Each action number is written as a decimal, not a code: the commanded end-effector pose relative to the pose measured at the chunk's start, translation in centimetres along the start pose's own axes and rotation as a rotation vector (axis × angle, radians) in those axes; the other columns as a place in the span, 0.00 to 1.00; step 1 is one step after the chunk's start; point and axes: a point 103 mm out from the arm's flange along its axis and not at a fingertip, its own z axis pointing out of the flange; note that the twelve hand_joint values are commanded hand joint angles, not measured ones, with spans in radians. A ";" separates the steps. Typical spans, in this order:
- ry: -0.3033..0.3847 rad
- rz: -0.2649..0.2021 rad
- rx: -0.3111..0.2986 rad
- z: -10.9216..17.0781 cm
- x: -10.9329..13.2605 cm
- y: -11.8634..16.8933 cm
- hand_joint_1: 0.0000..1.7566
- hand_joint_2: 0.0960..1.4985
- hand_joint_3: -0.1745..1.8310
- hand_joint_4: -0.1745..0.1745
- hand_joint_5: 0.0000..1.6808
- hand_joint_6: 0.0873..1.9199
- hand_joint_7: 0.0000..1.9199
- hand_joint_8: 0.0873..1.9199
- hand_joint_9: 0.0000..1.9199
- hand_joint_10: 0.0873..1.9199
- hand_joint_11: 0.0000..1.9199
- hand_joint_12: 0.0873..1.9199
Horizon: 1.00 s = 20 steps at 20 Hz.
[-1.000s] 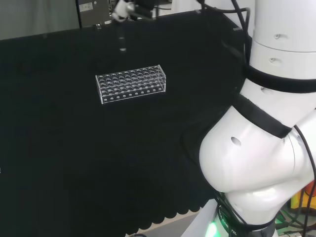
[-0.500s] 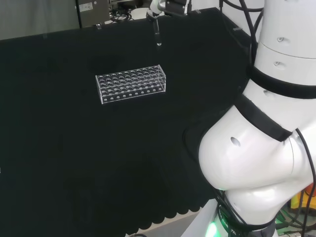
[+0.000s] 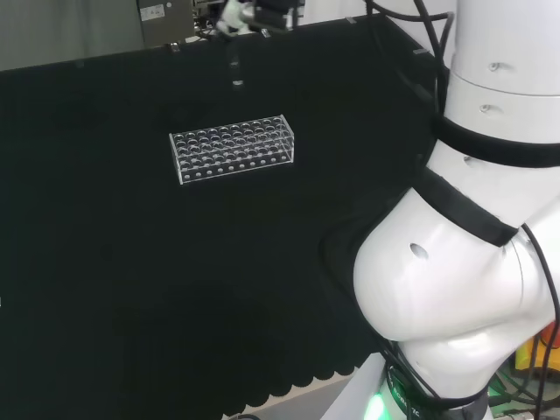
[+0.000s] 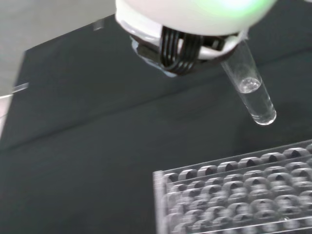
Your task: Shake the test tube.
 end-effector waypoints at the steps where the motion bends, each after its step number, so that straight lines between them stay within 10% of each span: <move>1: 0.044 -0.128 0.051 2.7 7.6 0.4 0.76 0.47 0.31 0.00 0.80 0.03 0.72 0.32 0.84 0.35 0.66 0.43; 9: 0.071 -0.187 0.066 3.6 11.3 0.2 0.76 0.47 0.31 0.00 0.80 0.03 0.72 0.32 0.84 0.36 0.66 0.43; 20: 0.026 -0.008 0.020 1.5 1.6 -0.2 0.76 0.47 0.31 0.00 0.80 0.03 0.72 0.32 0.84 0.36 0.66 0.43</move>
